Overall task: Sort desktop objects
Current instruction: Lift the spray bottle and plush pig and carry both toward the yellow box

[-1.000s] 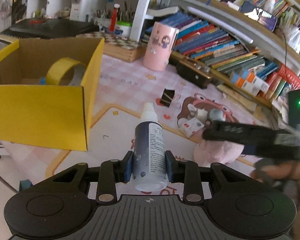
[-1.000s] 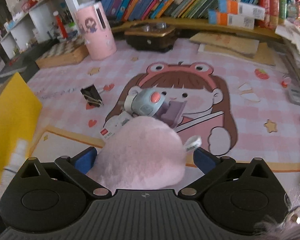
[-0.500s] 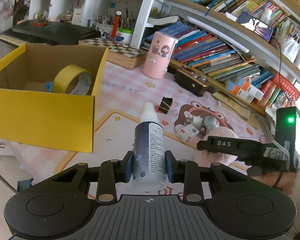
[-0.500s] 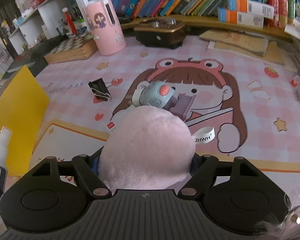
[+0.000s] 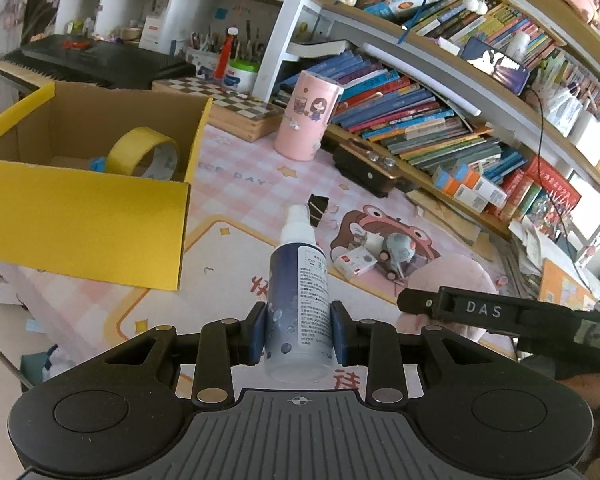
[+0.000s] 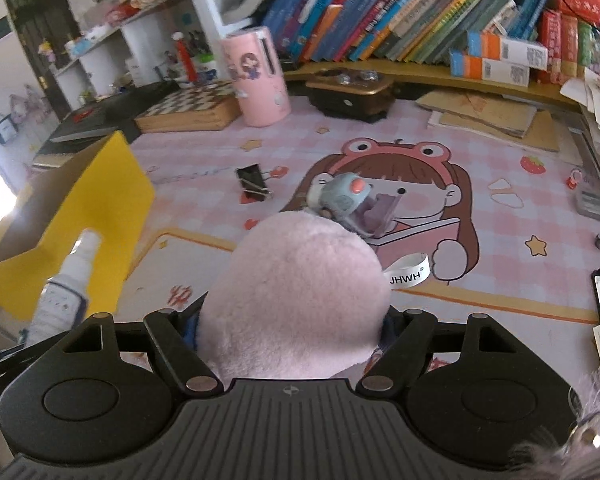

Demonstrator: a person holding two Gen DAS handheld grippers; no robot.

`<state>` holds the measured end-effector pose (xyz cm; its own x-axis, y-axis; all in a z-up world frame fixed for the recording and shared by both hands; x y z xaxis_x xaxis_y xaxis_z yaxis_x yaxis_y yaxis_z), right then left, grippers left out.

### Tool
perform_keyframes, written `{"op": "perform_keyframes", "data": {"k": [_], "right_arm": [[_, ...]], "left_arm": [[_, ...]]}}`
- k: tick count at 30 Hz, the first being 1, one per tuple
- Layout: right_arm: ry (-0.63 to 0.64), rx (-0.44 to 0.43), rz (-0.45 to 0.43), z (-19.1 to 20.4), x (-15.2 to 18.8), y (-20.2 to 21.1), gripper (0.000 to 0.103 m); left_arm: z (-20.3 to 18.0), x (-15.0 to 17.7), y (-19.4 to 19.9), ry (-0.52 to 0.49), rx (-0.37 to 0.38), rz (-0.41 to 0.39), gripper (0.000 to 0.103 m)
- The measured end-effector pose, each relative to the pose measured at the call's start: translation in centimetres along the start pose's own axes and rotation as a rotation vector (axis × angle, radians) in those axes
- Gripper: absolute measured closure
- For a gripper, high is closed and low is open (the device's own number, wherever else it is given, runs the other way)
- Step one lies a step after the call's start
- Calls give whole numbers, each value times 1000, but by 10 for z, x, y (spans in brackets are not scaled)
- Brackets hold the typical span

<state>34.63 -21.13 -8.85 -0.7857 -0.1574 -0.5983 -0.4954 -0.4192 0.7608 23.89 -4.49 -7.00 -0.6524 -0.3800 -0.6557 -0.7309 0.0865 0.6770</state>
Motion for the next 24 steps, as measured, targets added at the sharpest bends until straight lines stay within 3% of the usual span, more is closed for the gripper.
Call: {"op": "perform_keyframes", "data": {"k": [7,24], "right_arm": [[72,-4,-20,28,18,22,28],[66,8,0,103,67,39,28]], "left_arm": [[15,9,14,19,9,0,72],[75,30,65,33,47,0,72]]}}
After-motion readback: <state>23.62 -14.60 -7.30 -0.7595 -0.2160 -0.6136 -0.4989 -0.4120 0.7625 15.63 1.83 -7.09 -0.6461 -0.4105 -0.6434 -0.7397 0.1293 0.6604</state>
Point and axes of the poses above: each gripper's, at about its wrist camera, not at the fingertips, and y roughly against the way its jaws point, z to its left, x to its underside, the point moved 9 cm from there along -y, roughly the way its jaws point, and after that the axes turned 6 degrees about z, right-handed, at the moved point
